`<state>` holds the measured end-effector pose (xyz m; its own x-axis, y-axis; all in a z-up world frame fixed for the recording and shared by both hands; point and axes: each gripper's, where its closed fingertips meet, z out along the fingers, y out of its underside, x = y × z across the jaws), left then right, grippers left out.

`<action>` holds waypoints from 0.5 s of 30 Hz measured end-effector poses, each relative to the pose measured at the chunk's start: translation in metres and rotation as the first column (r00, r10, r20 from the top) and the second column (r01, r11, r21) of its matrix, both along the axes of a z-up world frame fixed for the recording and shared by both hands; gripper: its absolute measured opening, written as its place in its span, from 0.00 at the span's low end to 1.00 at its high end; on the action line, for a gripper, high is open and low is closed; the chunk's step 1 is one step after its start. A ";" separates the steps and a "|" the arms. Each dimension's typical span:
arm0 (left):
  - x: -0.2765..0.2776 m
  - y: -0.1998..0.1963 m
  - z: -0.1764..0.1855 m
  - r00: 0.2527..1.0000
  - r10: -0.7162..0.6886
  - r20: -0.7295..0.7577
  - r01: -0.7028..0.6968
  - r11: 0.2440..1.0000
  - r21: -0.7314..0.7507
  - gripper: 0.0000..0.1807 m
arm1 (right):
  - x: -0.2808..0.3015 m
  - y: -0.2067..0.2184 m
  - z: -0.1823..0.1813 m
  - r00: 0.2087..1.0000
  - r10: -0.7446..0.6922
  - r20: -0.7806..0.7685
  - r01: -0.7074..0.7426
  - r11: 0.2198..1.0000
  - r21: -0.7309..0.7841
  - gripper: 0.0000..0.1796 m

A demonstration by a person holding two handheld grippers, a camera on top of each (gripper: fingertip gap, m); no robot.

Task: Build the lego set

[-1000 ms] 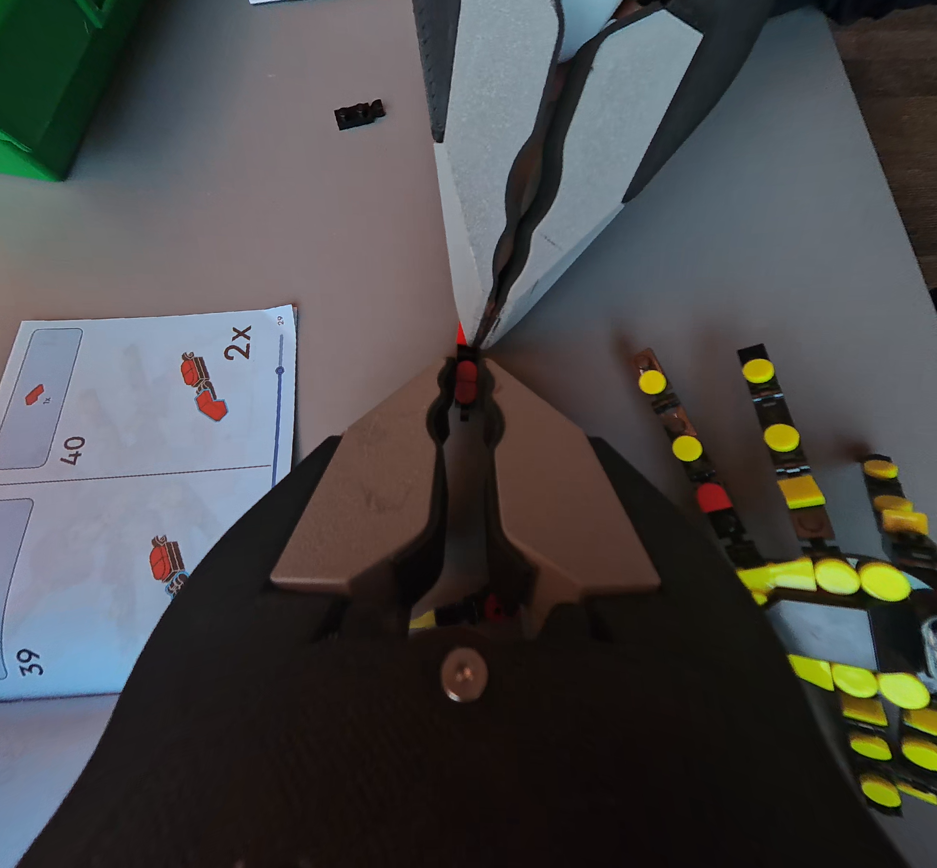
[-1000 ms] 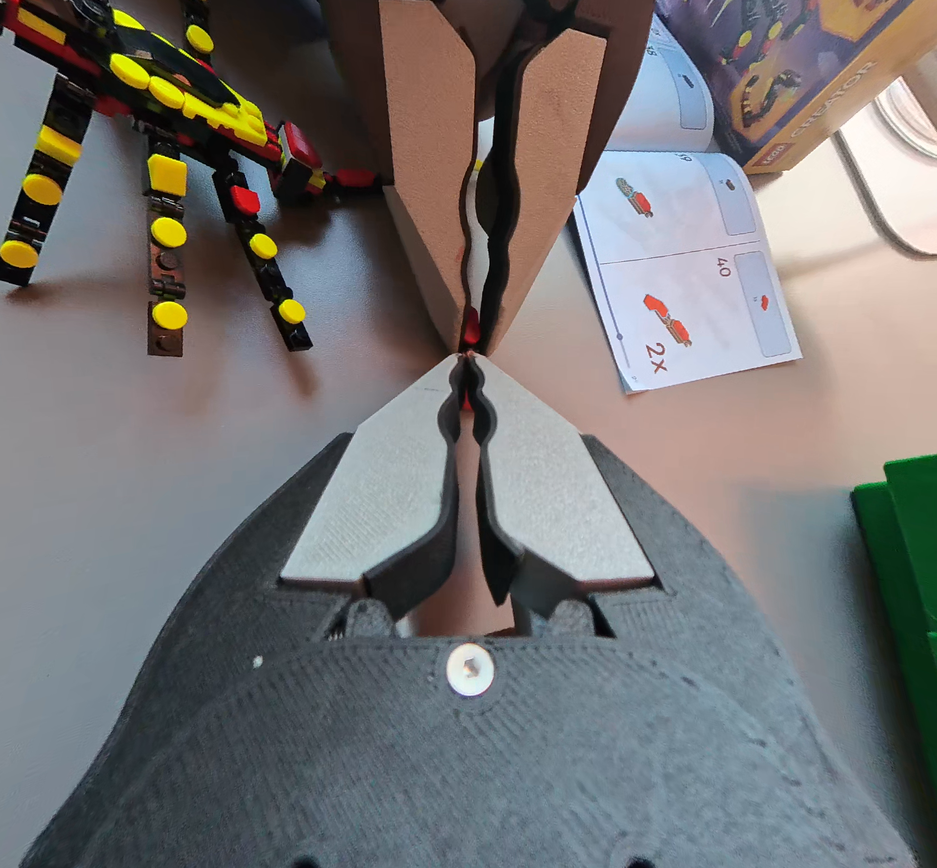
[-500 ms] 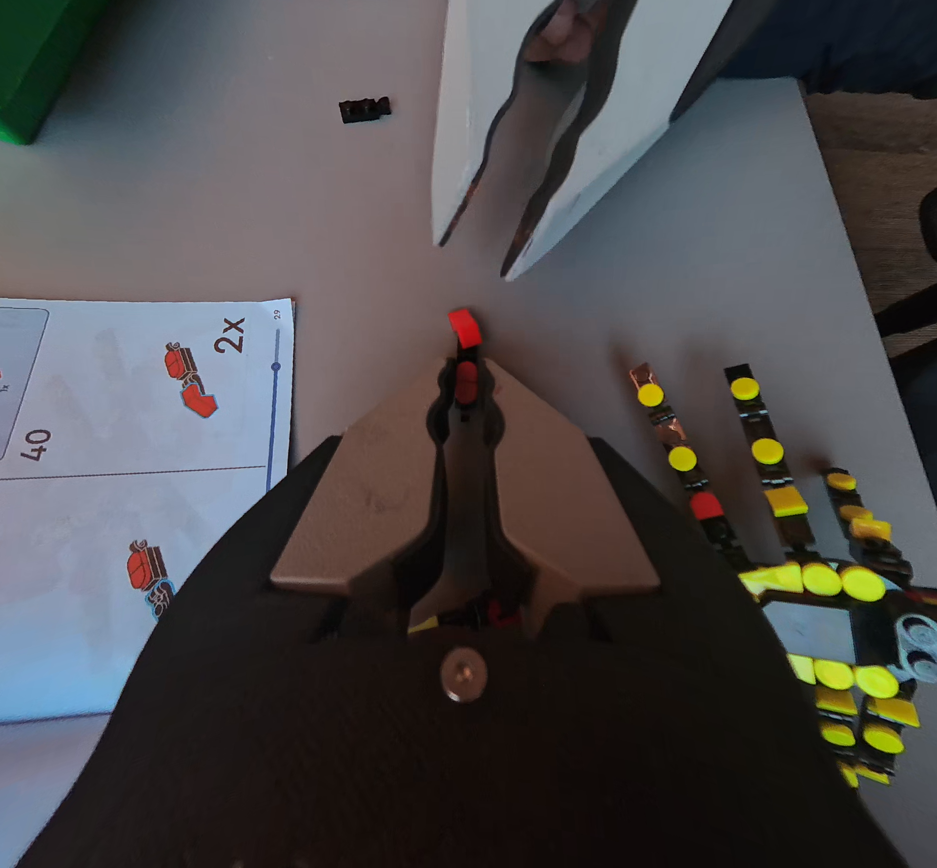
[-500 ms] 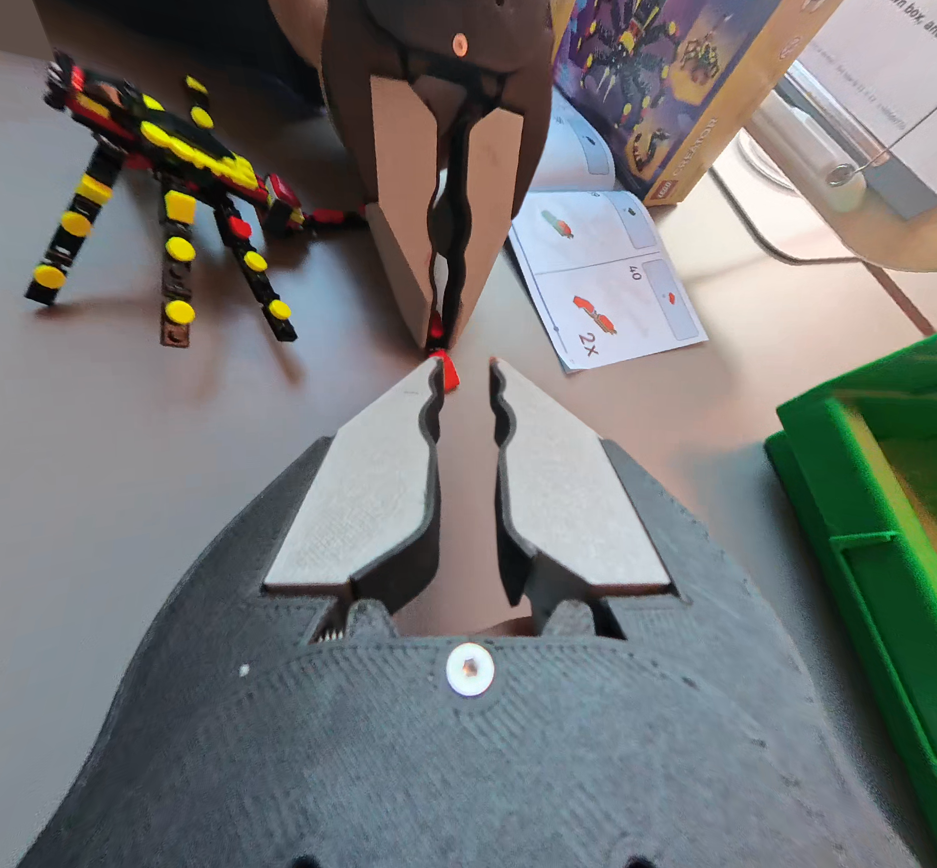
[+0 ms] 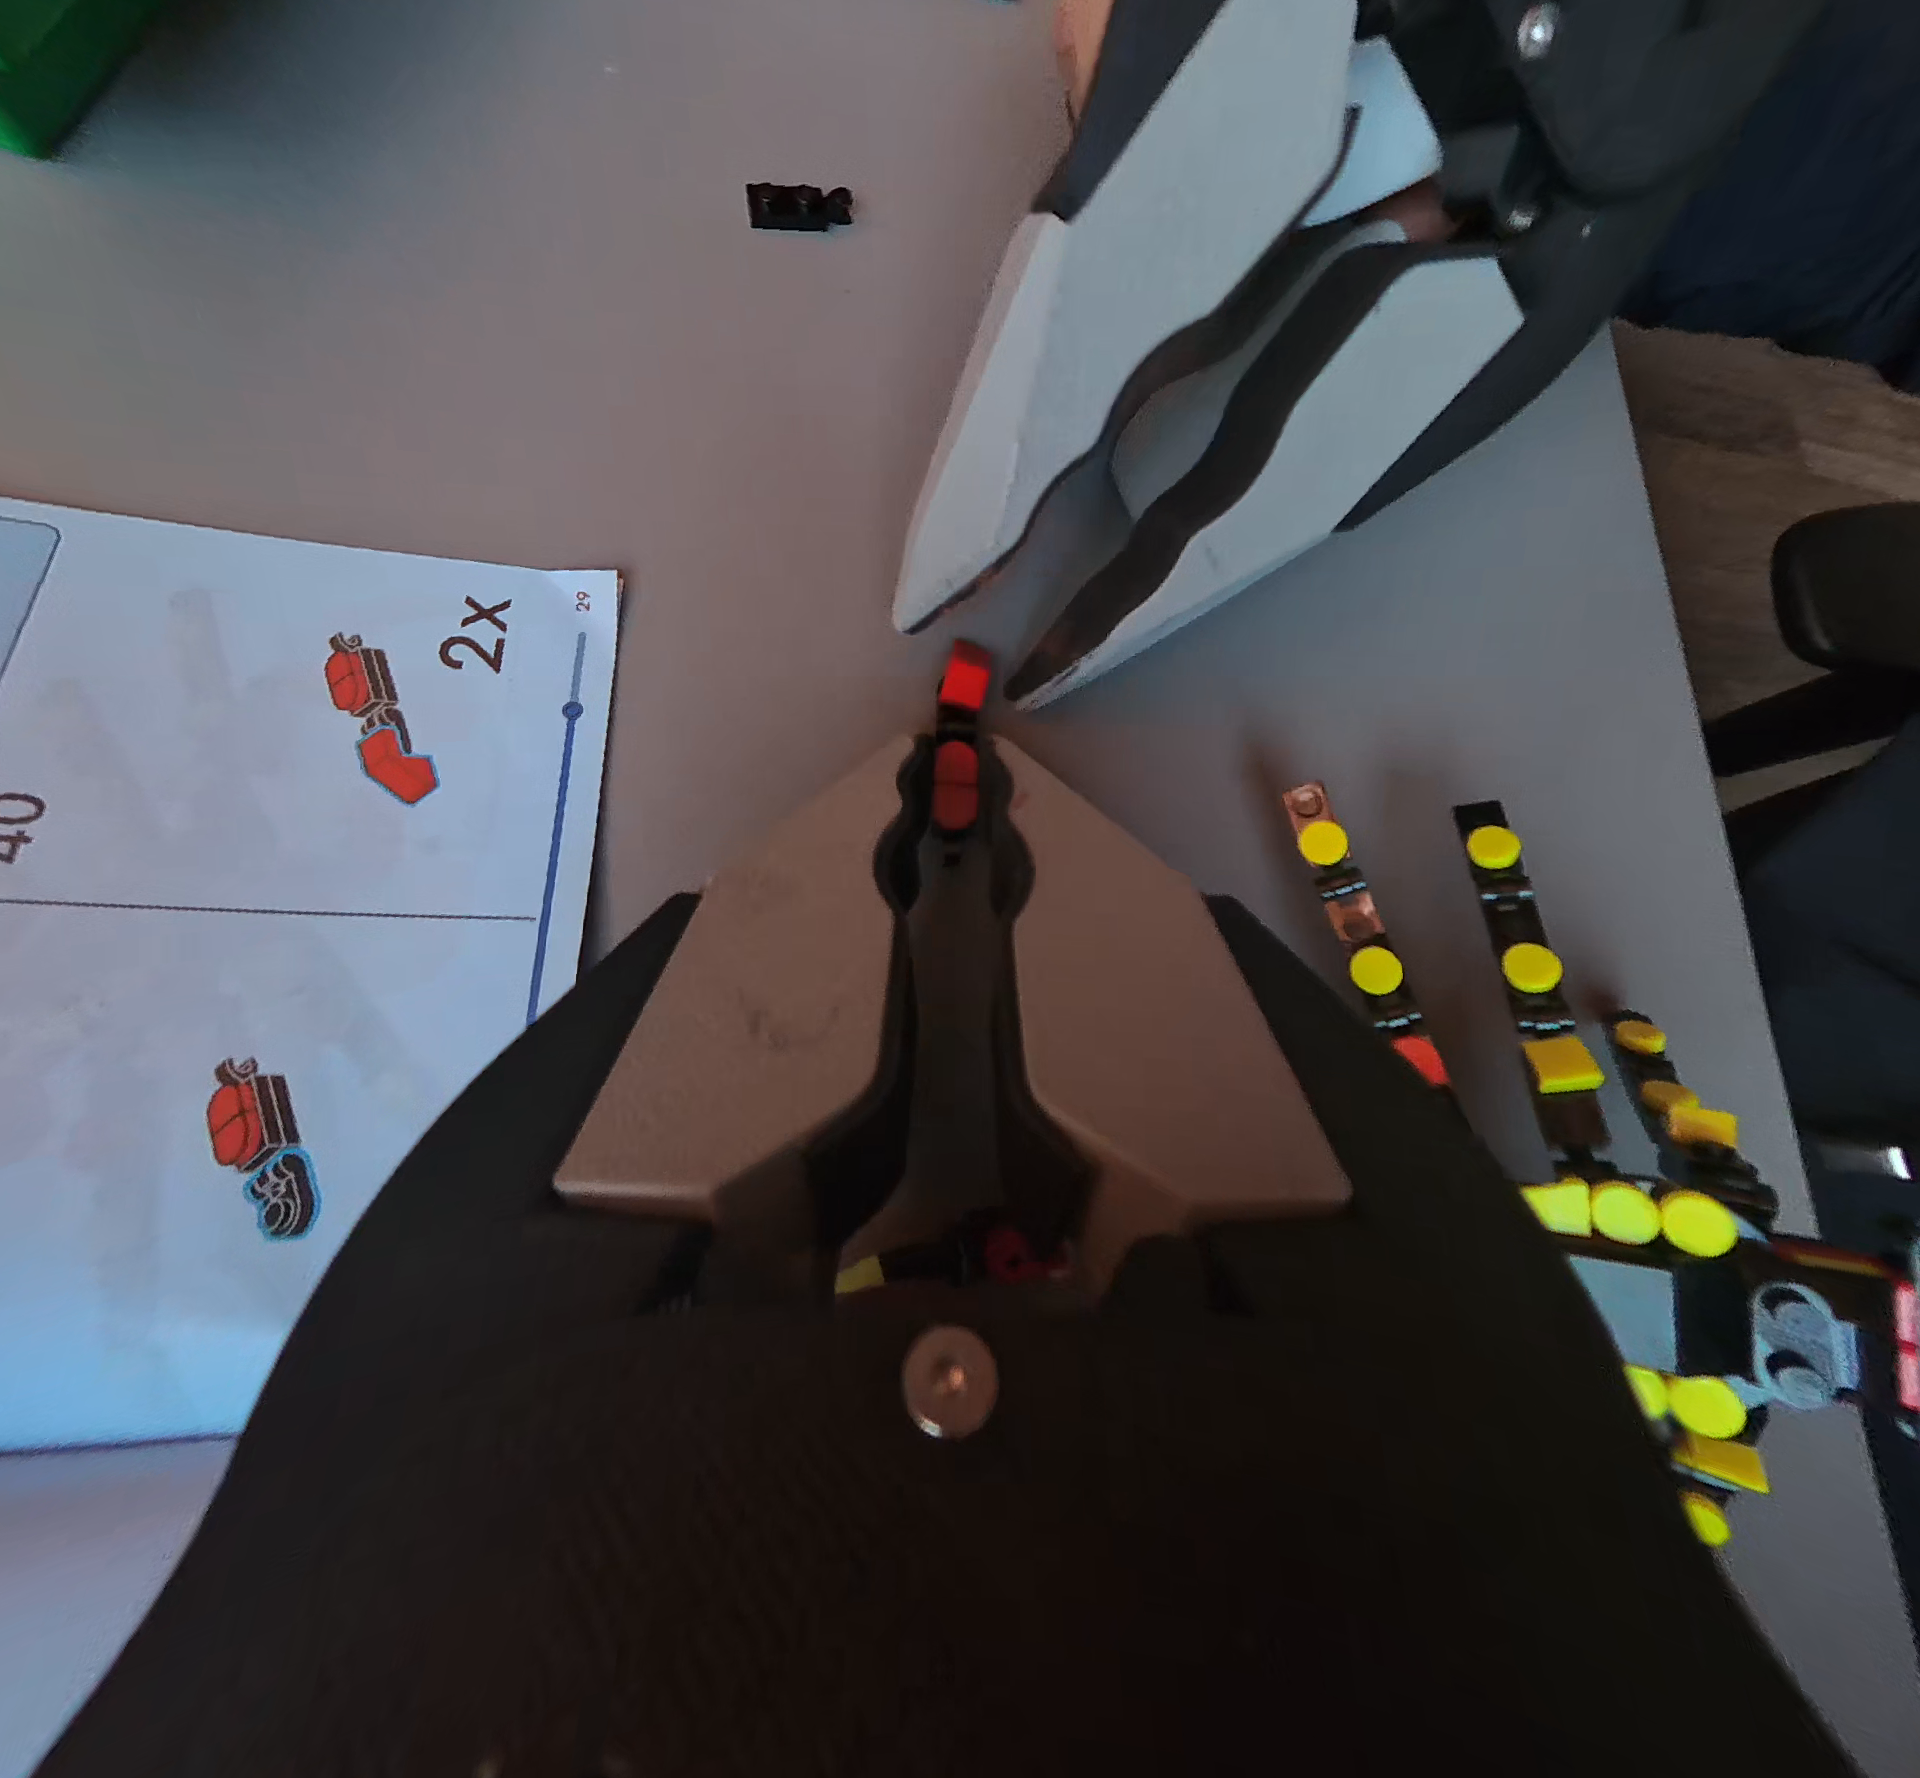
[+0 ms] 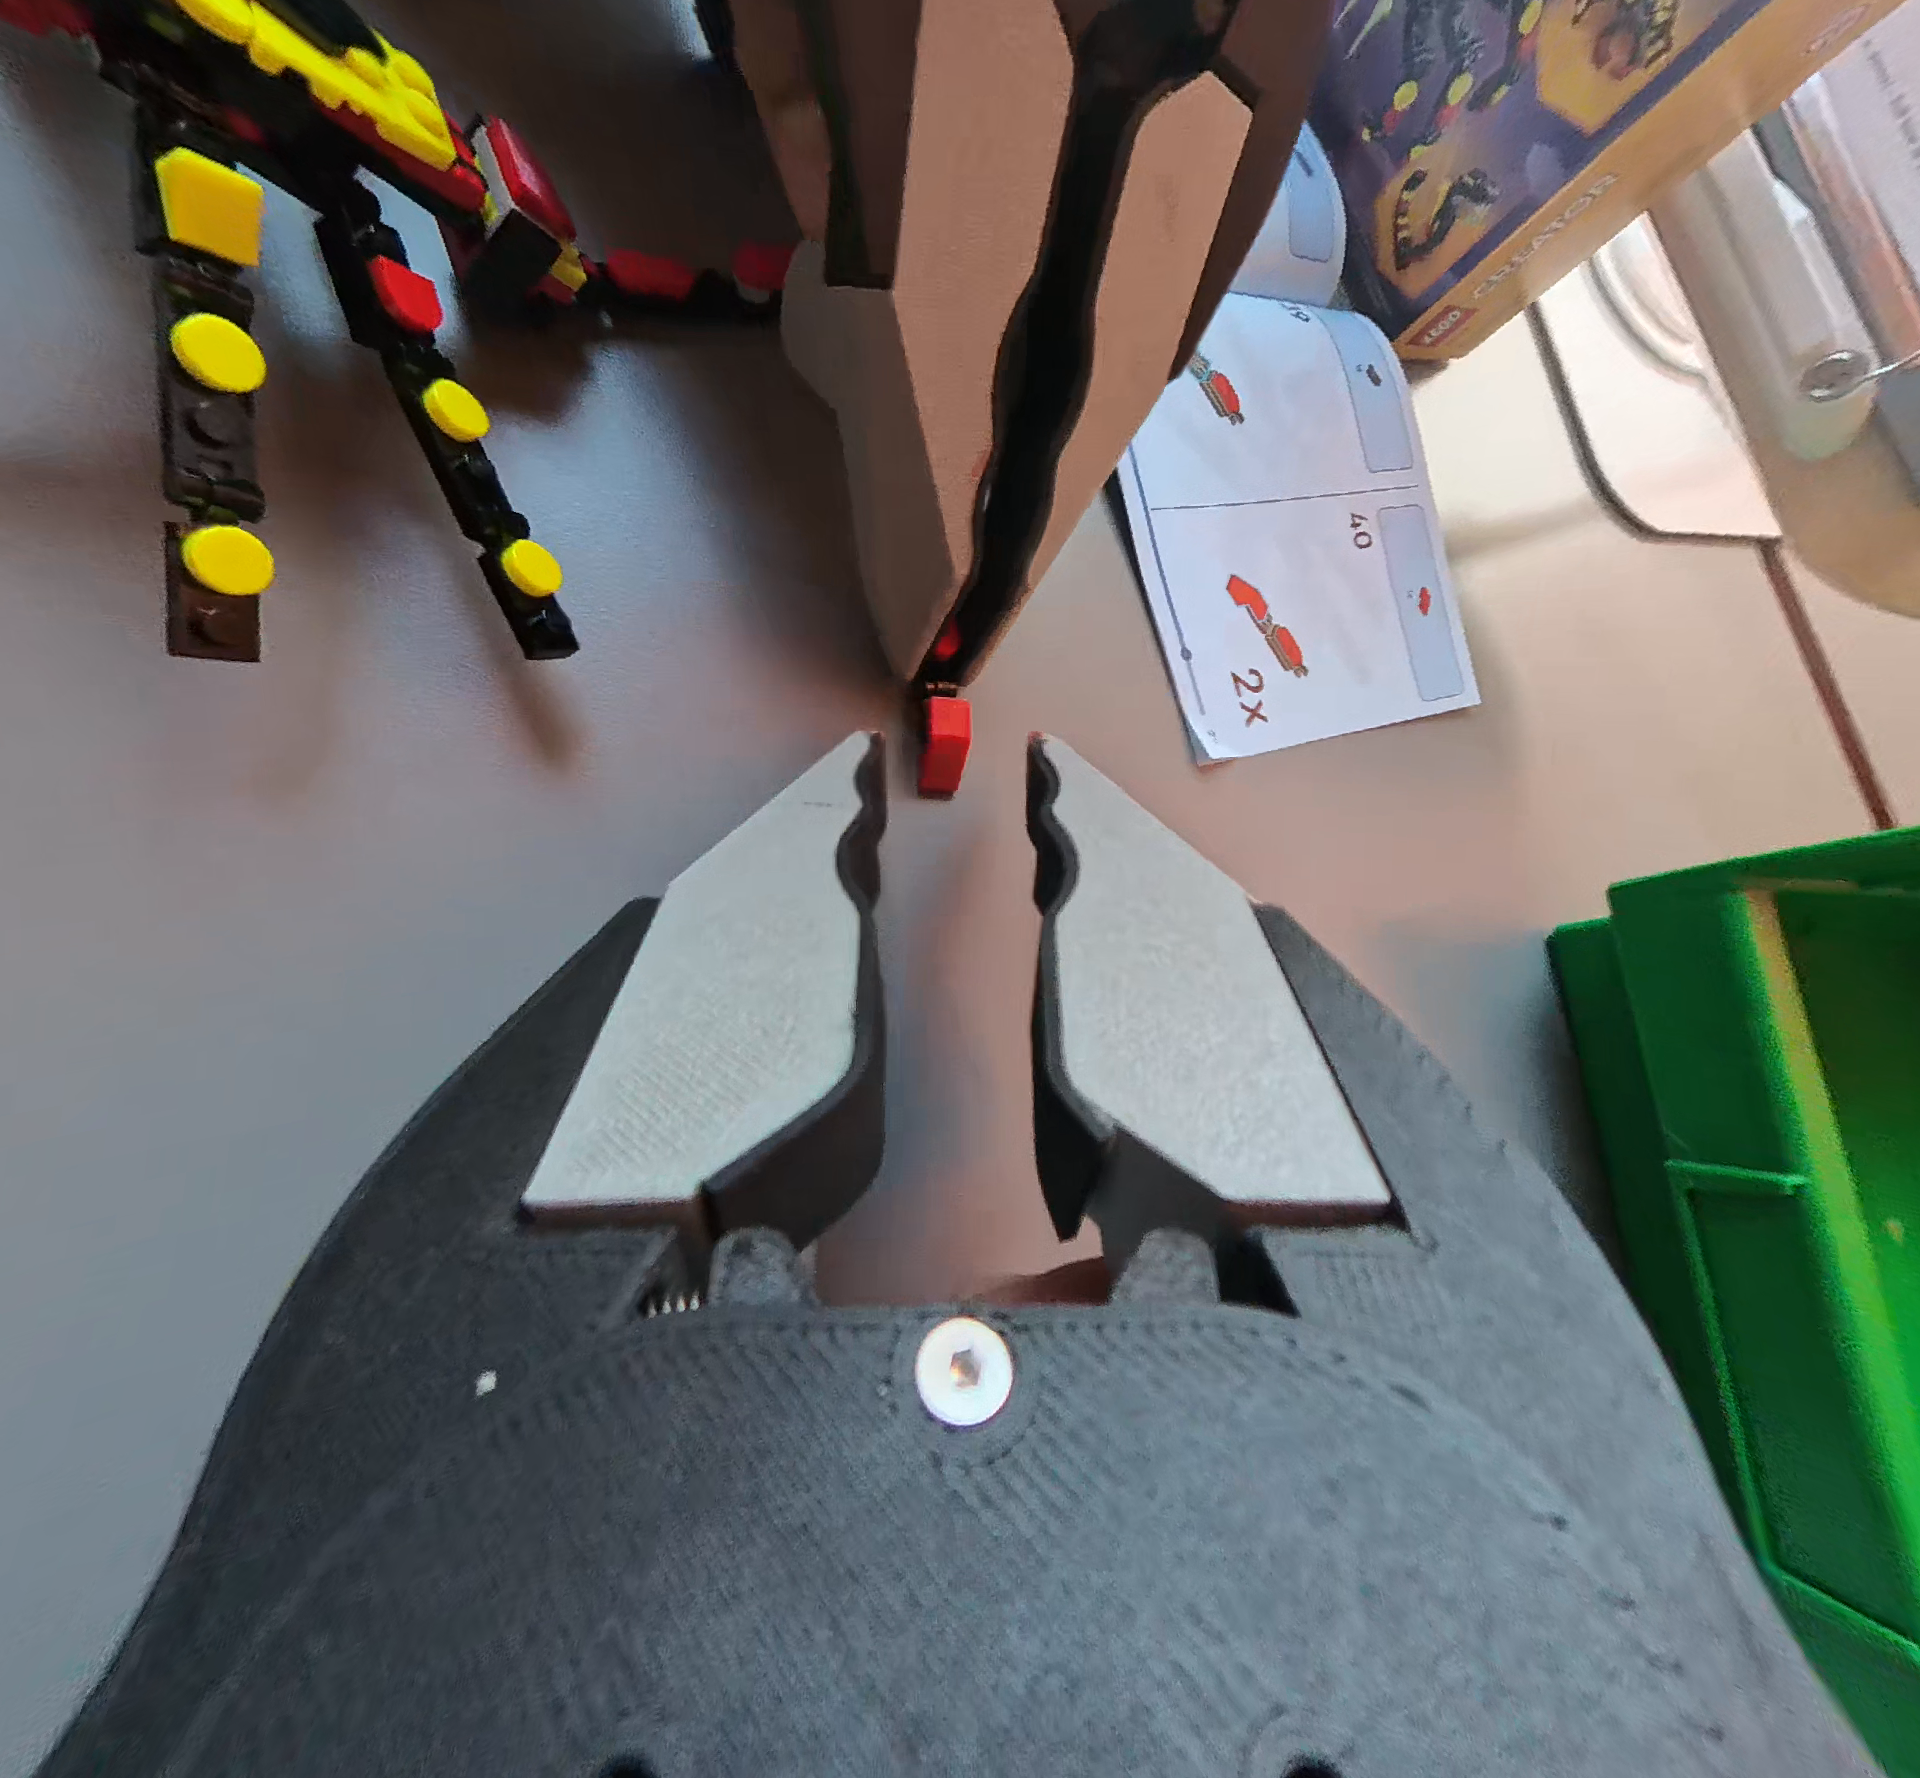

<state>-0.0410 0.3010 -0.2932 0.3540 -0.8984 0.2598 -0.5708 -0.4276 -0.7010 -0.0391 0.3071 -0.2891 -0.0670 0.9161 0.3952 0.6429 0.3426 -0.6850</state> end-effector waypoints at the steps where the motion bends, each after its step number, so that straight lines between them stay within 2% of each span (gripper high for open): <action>1: 0.000 0.000 0.000 1.000 0.007 0.005 -0.007 1.000 -0.013 0.03 | -0.001 0.000 0.000 1.000 -0.002 0.002 0.002 1.000 0.020 0.11; 3: 0.000 0.000 0.000 1.000 0.012 0.006 -0.012 1.000 -0.018 0.03 | -0.003 -0.001 -0.001 1.000 -0.005 0.006 0.004 0.999 0.031 0.08; 10: 0.003 -0.002 -0.001 0.999 -0.036 -0.023 0.038 0.998 0.059 0.03 | -0.003 -0.003 -0.002 1.000 0.006 0.018 -0.008 0.993 0.118 0.05; 15: 0.002 0.000 0.000 1.000 -0.023 -0.016 0.024 0.999 0.047 0.03 | -0.002 -0.002 -0.002 0.999 0.007 0.032 -0.013 0.982 0.187 0.03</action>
